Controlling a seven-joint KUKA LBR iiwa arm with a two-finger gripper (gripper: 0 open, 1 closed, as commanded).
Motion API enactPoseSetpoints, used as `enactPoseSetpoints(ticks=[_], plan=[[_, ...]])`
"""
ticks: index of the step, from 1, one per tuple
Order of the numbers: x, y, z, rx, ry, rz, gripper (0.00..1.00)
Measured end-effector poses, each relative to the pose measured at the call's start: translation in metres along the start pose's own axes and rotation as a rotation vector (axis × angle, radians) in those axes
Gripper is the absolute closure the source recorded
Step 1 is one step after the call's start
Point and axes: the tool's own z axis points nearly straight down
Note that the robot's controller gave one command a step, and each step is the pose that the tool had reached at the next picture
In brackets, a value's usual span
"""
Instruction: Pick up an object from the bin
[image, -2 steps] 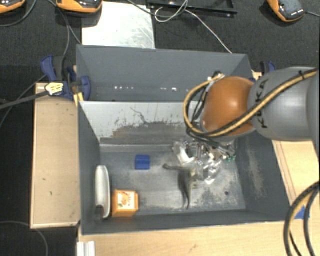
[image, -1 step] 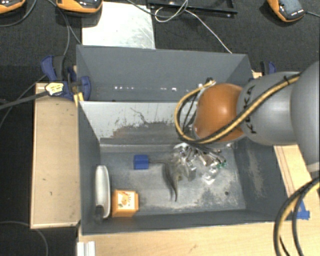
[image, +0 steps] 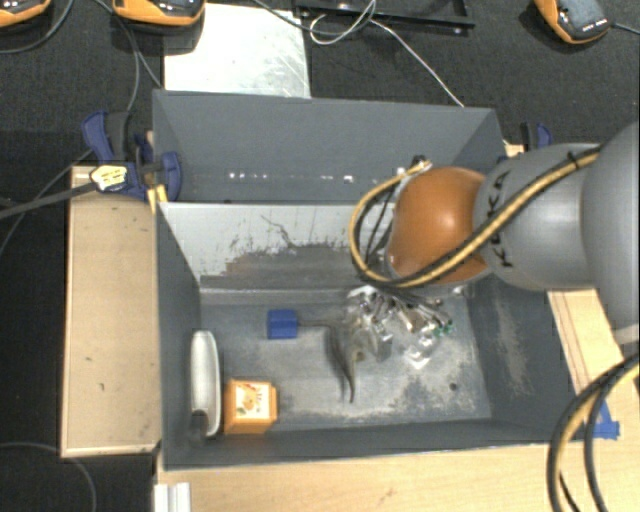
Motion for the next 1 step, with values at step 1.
enactPoseSetpoints(ticks=[1], plan=[[0.0117, 0.0188, -0.0880, -0.001, 0.001, -0.021, 1.00]])
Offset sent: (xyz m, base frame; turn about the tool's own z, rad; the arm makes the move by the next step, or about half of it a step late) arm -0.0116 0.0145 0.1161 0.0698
